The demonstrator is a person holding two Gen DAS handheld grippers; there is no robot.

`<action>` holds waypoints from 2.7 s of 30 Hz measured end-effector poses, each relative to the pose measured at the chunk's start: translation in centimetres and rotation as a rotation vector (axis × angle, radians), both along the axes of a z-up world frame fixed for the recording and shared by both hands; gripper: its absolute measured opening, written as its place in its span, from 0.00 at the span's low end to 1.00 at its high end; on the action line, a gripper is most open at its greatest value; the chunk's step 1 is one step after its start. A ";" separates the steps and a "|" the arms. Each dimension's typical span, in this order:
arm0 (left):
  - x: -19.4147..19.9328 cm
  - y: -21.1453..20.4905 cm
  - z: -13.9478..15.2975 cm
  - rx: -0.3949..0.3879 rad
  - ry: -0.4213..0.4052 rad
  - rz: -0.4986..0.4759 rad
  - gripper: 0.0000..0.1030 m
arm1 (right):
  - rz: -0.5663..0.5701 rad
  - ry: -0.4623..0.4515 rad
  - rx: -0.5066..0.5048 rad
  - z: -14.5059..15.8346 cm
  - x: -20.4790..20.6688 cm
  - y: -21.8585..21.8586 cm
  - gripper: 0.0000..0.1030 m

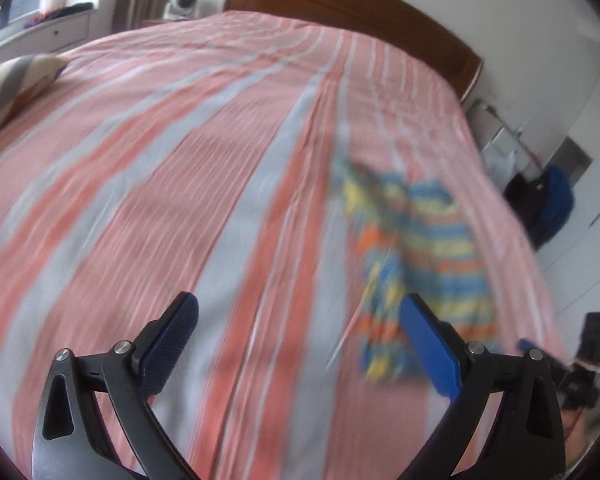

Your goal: Fold small clothes

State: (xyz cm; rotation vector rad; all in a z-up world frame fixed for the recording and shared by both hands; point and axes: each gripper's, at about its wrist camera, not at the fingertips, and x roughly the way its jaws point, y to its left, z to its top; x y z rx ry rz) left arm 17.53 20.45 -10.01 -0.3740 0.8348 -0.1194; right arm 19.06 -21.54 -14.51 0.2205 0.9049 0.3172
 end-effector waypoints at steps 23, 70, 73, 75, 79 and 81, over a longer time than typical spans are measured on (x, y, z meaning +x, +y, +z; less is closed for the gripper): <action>10.8 -10.6 2.5 0.185 0.004 -0.130 0.21 | 0.171 -0.256 -0.324 6.3 9.5 17.3 0.24; -20.8 -16.4 14.1 0.434 -0.131 -0.008 1.00 | -0.020 -0.271 -0.199 18.1 -22.6 6.2 1.00; -21.8 -16.2 14.2 0.438 -0.108 -0.022 1.00 | -0.038 -0.266 -0.188 19.7 -23.8 6.4 1.00; -22.4 -16.2 14.1 0.458 -0.114 -0.014 1.00 | -0.027 -0.286 -0.221 20.7 -24.5 7.1 1.00; -23.2 -16.4 14.0 0.487 -0.136 -0.030 1.00 | 0.001 -0.285 -0.234 21.3 -24.9 8.2 1.00; -23.8 -16.5 14.1 0.492 -0.170 -0.035 1.00 | 0.007 -0.289 -0.227 21.0 -24.7 8.3 1.00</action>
